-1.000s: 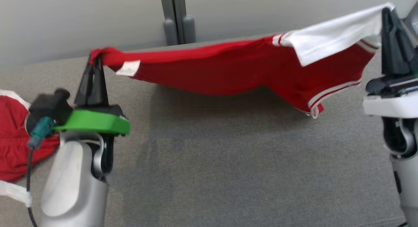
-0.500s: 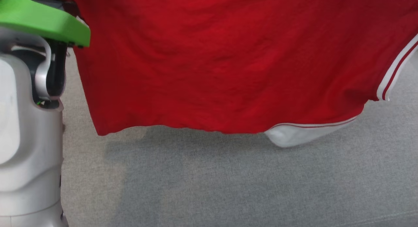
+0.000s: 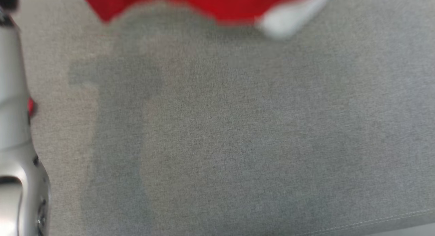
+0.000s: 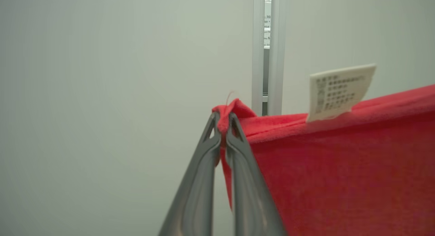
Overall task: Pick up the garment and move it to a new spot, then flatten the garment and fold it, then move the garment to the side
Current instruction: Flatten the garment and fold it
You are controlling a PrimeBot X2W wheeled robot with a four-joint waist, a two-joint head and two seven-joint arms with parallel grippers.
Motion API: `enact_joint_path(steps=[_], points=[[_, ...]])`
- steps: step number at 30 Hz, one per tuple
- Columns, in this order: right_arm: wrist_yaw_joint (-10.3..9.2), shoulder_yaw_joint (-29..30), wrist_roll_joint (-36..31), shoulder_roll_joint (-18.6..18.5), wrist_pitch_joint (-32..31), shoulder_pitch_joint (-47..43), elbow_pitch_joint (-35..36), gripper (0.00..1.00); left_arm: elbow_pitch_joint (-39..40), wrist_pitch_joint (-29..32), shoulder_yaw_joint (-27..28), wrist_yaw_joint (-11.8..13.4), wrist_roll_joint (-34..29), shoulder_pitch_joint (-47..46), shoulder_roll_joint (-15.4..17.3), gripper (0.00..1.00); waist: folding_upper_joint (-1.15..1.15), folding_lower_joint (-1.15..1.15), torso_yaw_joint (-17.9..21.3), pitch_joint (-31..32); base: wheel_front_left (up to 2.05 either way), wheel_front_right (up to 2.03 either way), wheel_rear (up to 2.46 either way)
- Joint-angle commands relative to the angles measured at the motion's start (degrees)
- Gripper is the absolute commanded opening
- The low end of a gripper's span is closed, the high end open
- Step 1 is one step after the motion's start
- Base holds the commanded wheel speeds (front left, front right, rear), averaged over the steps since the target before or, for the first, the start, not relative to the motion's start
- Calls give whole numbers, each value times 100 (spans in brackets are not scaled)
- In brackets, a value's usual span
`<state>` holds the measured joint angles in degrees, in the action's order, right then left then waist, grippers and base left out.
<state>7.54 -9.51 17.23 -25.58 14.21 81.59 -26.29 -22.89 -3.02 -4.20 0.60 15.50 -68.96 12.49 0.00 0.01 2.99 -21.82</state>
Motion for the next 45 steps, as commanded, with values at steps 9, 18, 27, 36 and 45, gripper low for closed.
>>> enact_joint_path(steps=[9, 18, 27, 36, 45], points=[[-14, 299, -145, 315, 100, -214, -568, 0, -1262, -937, 126, -84, 147, 59, -115, 0, 0, -1, -10, -389, 0, 0, 0], [-18, 436, 561, 430, 104, -3257, -228, 0, -2089, -1230, 597, -194, 646, 2379, -583, 0, 0, -1, 81, -184, 0, 0, 0], [-19, 672, 816, 847, 105, -5475, 8, 0, -1871, -1208, 953, -347, 913, 4441, -902, 0, 0, -1, 190, 262, 0, 0, 0], [-18, 890, 779, 1242, 105, -6845, 30, 0, -1211, -1203, 319, -116, 1610, 5842, -929, 0, 0, -1, 187, 941, 0, 0, 0], [-17, 1072, 748, 1510, 105, -7961, 18, 0, -714, -1207, -180, 68, 1637, 6861, -935, 0, 0, -1, 108, 1537, 0, 0, 0]])
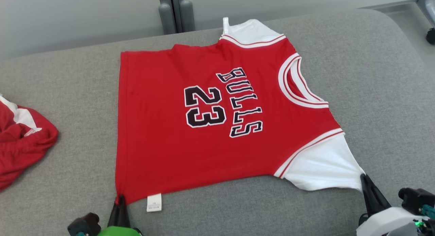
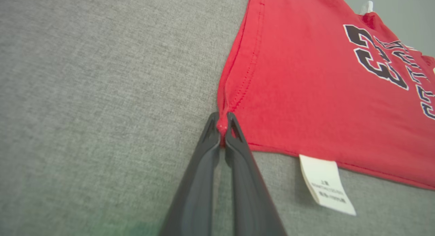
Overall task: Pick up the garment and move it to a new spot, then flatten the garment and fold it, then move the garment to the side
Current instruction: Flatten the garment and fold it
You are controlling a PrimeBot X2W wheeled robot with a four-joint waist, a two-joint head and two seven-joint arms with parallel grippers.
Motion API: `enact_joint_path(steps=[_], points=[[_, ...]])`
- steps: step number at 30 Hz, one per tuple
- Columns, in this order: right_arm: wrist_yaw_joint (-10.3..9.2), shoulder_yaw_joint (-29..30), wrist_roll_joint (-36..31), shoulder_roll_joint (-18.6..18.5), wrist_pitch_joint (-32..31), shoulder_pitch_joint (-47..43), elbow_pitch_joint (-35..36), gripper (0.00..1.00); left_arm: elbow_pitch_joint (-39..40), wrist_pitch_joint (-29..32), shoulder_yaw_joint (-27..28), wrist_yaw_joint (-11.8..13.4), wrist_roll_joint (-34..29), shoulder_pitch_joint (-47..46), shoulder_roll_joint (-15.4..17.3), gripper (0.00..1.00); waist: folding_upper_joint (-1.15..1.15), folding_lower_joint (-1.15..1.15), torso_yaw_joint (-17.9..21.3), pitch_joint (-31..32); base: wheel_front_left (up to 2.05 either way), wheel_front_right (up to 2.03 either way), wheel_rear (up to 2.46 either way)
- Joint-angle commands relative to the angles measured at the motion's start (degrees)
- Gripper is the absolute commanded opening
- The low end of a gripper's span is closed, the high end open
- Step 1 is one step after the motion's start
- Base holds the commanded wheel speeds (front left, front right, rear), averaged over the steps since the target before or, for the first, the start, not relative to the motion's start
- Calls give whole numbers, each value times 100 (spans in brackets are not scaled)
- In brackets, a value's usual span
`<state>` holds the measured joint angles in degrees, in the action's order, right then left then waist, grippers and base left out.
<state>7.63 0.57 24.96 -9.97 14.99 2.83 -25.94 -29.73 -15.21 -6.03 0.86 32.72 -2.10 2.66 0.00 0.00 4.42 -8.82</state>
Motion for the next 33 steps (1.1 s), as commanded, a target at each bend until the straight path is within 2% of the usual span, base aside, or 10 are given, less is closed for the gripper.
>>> enact_joint_path(steps=[1, 8, 13, 21, 27, 33], points=[[-25, 82, -28, -26, 27, -183, -13, 0, 21, 13, -43, 56, -125, 263, 48, 0, 0, 0, -33, 279, 0, 0, 0], [-25, 183, -8, 101, 27, -788, 67, 0, 383, 11, -338, 80, -261, 864, 49, 0, 0, 0, -73, 526, 0, 0, 0], [-24, 313, 29, 164, 26, -872, 198, 0, 744, 11, -483, 61, -618, 957, 46, 0, 0, 0, -121, 505, 0, 0, 0], [-19, 505, 34, 252, 26, -130, 637, 0, 1167, 10, -707, -31, -701, 283, 42, 0, 0, 0, -163, 122, 0, 0, 0], [-19, 426, -8, 235, 26, 771, 710, 0, 1170, 10, -763, 104, -717, -460, 42, 0, 0, 0, -176, -245, 0, 0, 0], [-18, 264, -131, 122, 25, 1754, 450, 0, 1010, 10, -655, 306, -786, -1125, 41, 0, 0, 0, -230, -604, 0, 0, 0]])
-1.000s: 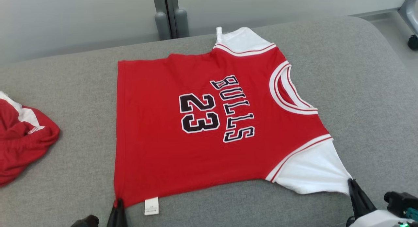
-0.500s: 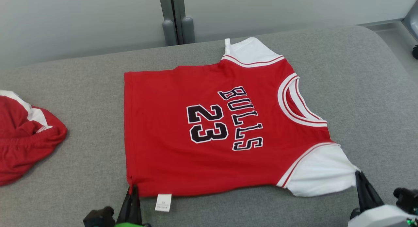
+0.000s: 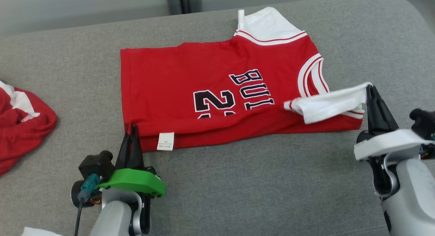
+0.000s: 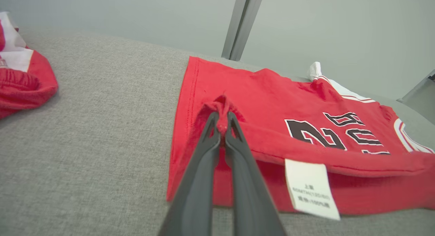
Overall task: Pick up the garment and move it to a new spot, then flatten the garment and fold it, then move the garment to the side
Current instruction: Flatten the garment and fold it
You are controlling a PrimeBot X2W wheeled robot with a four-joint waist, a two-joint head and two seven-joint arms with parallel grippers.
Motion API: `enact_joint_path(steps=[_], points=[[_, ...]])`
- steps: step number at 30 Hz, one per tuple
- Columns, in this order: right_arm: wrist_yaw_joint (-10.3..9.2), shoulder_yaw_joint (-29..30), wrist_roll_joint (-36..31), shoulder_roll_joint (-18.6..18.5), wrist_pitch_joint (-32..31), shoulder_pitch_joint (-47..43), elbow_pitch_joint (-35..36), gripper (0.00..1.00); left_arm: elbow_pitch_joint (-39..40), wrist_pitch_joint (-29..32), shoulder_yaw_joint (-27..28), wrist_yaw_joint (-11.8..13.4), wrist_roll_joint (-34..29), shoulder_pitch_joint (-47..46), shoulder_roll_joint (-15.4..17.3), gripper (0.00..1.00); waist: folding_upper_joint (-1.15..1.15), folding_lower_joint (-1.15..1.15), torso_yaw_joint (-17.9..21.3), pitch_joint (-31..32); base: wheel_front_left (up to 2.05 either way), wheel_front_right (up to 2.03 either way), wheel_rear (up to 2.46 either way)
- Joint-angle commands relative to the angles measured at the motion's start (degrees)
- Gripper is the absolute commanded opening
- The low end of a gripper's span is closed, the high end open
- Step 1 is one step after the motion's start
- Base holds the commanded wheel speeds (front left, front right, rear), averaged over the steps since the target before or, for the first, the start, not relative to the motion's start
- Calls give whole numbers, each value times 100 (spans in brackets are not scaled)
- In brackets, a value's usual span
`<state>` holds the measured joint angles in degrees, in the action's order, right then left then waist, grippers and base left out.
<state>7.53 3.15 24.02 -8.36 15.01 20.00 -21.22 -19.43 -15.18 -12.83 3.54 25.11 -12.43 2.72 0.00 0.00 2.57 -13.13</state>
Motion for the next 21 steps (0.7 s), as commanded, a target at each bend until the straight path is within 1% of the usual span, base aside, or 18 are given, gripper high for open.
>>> enact_joint_path(steps=[1, 6, 10, 11, 12, 13, 14, 17, 21], points=[[-8, -4, -73, -68, 23, 193, -91, 0, -68, 6, 25, 58, -39, -194, 36, 0, 0, 0, -62, -224, 0, 0, 0], [-8, 1, -212, -150, 23, 769, -430, 0, -317, 6, -37, 42, -84, -613, 36, 0, 0, 0, -142, -412, 0, 0, 0], [-8, -20, -352, -182, 23, 1052, -639, 0, -478, 6, -84, 20, -46, -846, 36, 0, 0, 0, -175, -505, 0, 0, 0], [-9, -17, -370, -182, 24, 1088, -672, 10, -501, 6, -88, 21, -30, -892, 36, 0, 0, 0, -178, -517, 0, 0, 0], [-8, 3, -399, -175, 23, 1133, -694, 41, -517, 6, -75, 47, -14, -948, 36, 0, 0, 0, -180, -531, 0, 0, 0], [-9, 33, -436, -172, 23, 1158, -686, 70, -493, 6, -41, 76, 3, -983, 37, 15, 0, 0, -180, -541, 0, 0, 0], [-8, 50, -449, -142, 23, 1167, -687, 100, -468, 6, -12, 118, -5, -996, 37, 100, 0, 0, -180, -545, 0, 0, 0], [-8, 103, -572, -97, 23, 1084, -611, 100, -359, 6, 69, 210, -42, -960, 36, 100, 0, 0, -174, -546, 0, 0, 0], [-8, 269, -758, -38, 23, 787, -429, 100, -234, 6, 127, 269, -90, -691, 36, 100, 0, 0, -164, -534, 0, 0, 0]])
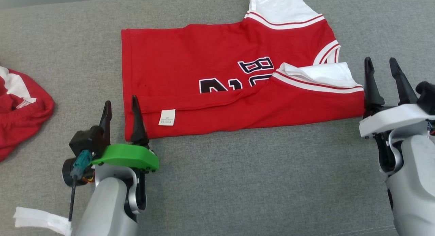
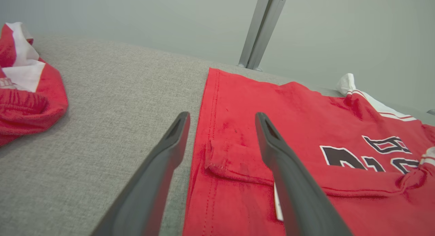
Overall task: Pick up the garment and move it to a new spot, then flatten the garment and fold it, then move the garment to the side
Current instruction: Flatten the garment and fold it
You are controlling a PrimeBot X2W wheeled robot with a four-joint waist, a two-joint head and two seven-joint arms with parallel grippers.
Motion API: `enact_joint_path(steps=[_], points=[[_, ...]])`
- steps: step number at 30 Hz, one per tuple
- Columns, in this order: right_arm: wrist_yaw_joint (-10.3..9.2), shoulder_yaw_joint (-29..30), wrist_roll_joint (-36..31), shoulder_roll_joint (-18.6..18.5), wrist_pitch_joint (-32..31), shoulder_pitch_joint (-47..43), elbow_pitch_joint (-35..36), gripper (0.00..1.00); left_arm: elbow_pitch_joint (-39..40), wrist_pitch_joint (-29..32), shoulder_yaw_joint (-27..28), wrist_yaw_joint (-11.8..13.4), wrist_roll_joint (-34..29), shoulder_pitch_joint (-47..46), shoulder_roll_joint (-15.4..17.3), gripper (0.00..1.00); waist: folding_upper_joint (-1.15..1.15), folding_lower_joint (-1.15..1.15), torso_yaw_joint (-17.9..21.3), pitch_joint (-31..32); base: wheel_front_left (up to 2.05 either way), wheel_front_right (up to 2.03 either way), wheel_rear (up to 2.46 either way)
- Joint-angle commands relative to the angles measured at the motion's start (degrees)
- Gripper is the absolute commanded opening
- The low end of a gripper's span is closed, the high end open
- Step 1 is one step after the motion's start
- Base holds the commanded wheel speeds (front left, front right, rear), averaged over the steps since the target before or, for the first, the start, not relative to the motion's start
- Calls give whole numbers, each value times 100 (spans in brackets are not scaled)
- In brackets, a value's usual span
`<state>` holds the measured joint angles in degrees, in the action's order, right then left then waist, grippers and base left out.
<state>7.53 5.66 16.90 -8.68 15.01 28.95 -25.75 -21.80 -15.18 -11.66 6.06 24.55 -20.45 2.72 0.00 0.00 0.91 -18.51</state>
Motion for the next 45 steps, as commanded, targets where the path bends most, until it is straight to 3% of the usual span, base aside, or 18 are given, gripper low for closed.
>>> enact_joint_path(steps=[1, 11, 23, 24, 26, 27, 28, 29, 30, 35, 45], points=[[-8, 49, -108, 9, 23, -200, 84, 100, 8, 6, 12, 36, -44, 174, 35, 100, 0, 0, 5, 9, 0, 0, 0], [-8, 131, -436, 146, 23, -964, 112, 100, -292, 6, -77, -42, -236, 409, 36, 100, 0, 0, 76, -70, 0, 0, 0], [-8, 182, -729, 296, 16, -537, -719, 100, -1379, 52, -96, -85, -426, 101, 35, 100, 0, 0, 146, -293, 0, 0, 0], [-8, 169, -688, 314, 16, -498, -799, 87, -1468, 57, -125, -111, -426, 96, 33, 100, 0, 0, 144, -299, 0, 0, 0], [-8, 102, -610, 336, 10, -441, -991, 0, -1713, 78, -184, -149, -347, 101, 31, 100, 0, 0, 132, -308, 0, 0, 0], [-8, 81, -553, 350, 10, -420, -1042, 0, -1810, 92, -214, -163, -292, 102, 31, 93, 0, 0, 126, -309, 0, 0, 0], [-8, 60, -498, 356, 9, -402, -1097, 0, -1886, 93, -250, -221, -227, 89, 30, 38, 0, 0, 119, -310, 0, 0, 0], [-8, 51, -468, 342, 5, -393, -1125, 0, -1948, 97, -277, -238, -202, 77, 30, 11, 0, 0, 114, -308, 0, 0, 0], [-9, 74, -393, 331, 5, -387, -1135, 0, -2009, 103, -297, -267, -143, 65, 28, 0, 0, 0, 106, -303, 0, 0, 0], [-10, 124, -252, 302, 11, -415, -1006, 0, -2111, 111, -400, -365, 4, 38, 13, 0, 0, 0, 82, -253, 0, 0, 0], [-9, 26, 87, 347, 12, -280, -466, 0, -1086, 7, -108, -501, -36, -226, 23, 0, 0, 0, 60, 24, 0, 0, 0]])
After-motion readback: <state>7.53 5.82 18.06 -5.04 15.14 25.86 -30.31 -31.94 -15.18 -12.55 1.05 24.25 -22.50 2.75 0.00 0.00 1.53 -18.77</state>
